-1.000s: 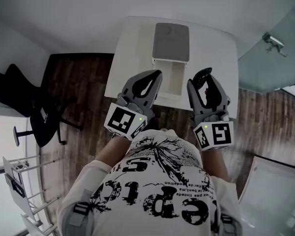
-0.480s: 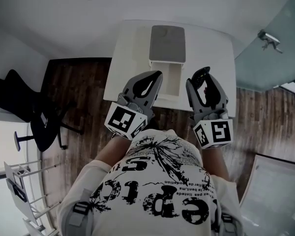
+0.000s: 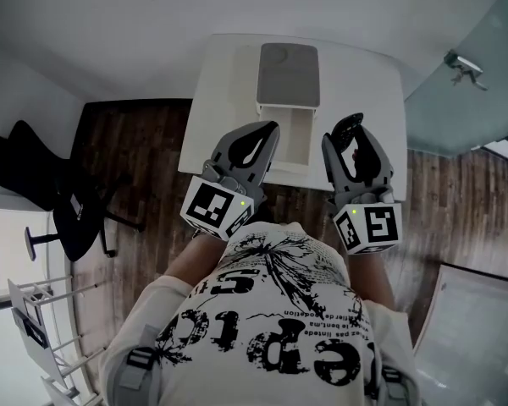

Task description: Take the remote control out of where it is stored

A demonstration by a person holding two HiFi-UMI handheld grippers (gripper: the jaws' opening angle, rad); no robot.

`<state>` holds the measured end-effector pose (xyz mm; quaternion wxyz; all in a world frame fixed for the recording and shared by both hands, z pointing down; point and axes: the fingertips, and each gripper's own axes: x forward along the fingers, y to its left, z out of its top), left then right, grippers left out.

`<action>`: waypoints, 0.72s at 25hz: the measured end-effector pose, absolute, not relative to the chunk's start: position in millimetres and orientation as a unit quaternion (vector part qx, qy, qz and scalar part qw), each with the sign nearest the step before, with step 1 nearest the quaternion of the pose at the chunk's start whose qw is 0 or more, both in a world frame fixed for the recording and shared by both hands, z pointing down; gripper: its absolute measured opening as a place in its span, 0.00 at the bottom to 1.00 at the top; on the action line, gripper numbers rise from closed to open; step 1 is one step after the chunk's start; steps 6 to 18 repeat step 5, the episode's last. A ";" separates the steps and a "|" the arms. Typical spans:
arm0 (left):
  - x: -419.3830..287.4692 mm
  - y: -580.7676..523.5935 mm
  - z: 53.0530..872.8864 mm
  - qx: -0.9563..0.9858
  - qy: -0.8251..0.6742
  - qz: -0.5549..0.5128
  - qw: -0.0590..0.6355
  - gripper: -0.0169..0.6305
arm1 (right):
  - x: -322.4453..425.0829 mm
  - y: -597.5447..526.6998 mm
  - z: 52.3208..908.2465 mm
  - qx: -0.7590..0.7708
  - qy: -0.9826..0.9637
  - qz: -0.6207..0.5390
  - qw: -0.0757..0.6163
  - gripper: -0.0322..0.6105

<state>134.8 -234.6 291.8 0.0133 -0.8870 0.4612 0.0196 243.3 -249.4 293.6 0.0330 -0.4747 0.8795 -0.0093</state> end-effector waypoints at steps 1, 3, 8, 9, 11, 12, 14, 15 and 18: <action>135.0 -235.3 292.7 -0.887 0.461 0.019 0.013 0.04 | 244.3 -250.4 294.3 -0.476 0.879 -0.011 0.033 0.42; 135.9 -236.5 294.1 -0.887 0.462 0.019 0.012 0.04 | 246.9 -251.7 295.2 -0.478 0.877 -0.013 0.035 0.42; 137.1 -237.3 295.6 -0.886 0.462 0.019 0.010 0.04 | 249.6 -252.3 295.9 -0.481 0.876 -0.013 0.036 0.42; 137.1 -237.3 295.6 -0.886 0.462 0.019 0.010 0.04 | 249.6 -252.3 295.9 -0.481 0.876 -0.013 0.036 0.42; 137.1 -237.3 295.6 -0.886 0.462 0.019 0.010 0.04 | 249.6 -252.3 295.9 -0.481 0.876 -0.013 0.036 0.42; 137.1 -237.3 295.6 -0.886 0.462 0.019 0.010 0.04 | 249.6 -252.3 295.9 -0.481 0.876 -0.013 0.036 0.42; 137.1 -237.3 295.6 -0.886 0.462 0.019 0.010 0.04 | 249.6 -252.3 295.9 -0.481 0.876 -0.013 0.036 0.42; 137.1 -237.3 295.6 -0.886 0.462 0.019 0.010 0.04 | 249.6 -252.3 295.9 -0.481 0.876 -0.013 0.036 0.42; 137.1 -237.3 295.6 -0.886 0.462 0.019 0.010 0.04 | 249.6 -252.3 295.9 -0.481 0.876 -0.013 0.036 0.42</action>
